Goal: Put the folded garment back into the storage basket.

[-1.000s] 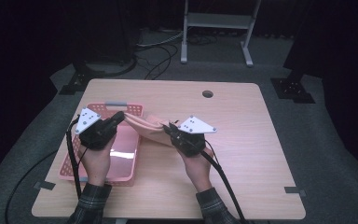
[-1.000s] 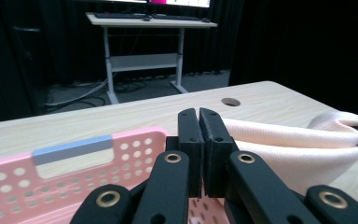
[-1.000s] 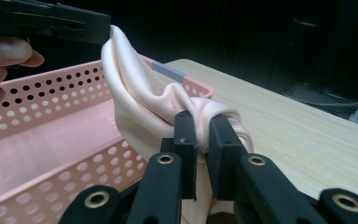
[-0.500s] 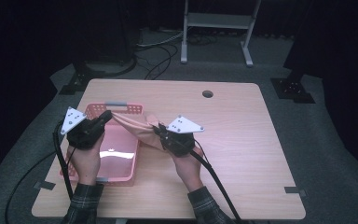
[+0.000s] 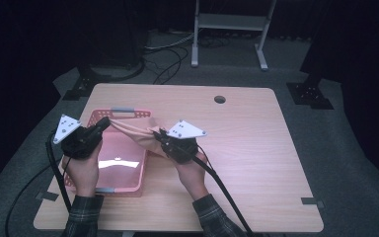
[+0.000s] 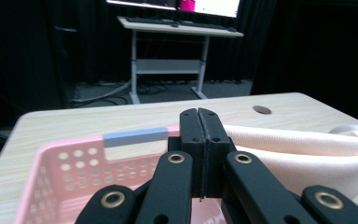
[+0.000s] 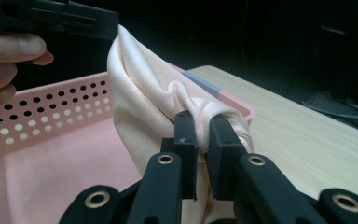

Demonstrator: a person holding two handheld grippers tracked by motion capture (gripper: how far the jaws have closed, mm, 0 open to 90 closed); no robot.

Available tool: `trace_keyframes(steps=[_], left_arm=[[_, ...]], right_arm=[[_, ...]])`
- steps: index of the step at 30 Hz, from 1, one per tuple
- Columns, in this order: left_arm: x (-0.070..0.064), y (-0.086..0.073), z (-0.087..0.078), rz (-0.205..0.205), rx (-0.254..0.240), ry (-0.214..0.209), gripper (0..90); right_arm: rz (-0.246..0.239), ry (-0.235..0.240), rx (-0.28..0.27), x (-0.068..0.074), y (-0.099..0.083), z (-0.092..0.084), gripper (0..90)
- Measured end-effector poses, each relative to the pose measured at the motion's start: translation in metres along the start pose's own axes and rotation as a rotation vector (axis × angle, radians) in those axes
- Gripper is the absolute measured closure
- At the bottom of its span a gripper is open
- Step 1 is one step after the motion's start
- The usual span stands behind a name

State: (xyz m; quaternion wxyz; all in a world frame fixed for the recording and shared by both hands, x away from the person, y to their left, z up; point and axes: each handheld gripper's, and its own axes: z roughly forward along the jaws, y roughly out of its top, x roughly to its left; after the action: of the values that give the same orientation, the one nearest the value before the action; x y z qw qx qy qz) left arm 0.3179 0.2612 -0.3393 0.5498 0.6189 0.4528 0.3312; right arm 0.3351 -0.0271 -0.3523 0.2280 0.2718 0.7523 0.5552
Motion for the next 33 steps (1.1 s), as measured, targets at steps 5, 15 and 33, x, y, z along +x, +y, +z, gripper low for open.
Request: trace_keyframes(steps=[5, 15, 33], left_arm=[[0.008, 0.000, -0.005, -0.007, -0.015, 0.026, 90.0], [0.028, 0.004, -0.018, -0.016, -0.048, 0.072, 90.0], [0.060, -0.001, -0.061, -0.044, -0.087, 0.176, 90.0]], right_arm=[[-0.013, 0.016, -0.004, 0.006, 0.009, 0.011, 83.9], [-0.036, 0.042, -0.015, 0.017, 0.023, 0.032, 83.9], [-0.078, 0.131, -0.006, 0.050, 0.040, 0.075, 83.8]])
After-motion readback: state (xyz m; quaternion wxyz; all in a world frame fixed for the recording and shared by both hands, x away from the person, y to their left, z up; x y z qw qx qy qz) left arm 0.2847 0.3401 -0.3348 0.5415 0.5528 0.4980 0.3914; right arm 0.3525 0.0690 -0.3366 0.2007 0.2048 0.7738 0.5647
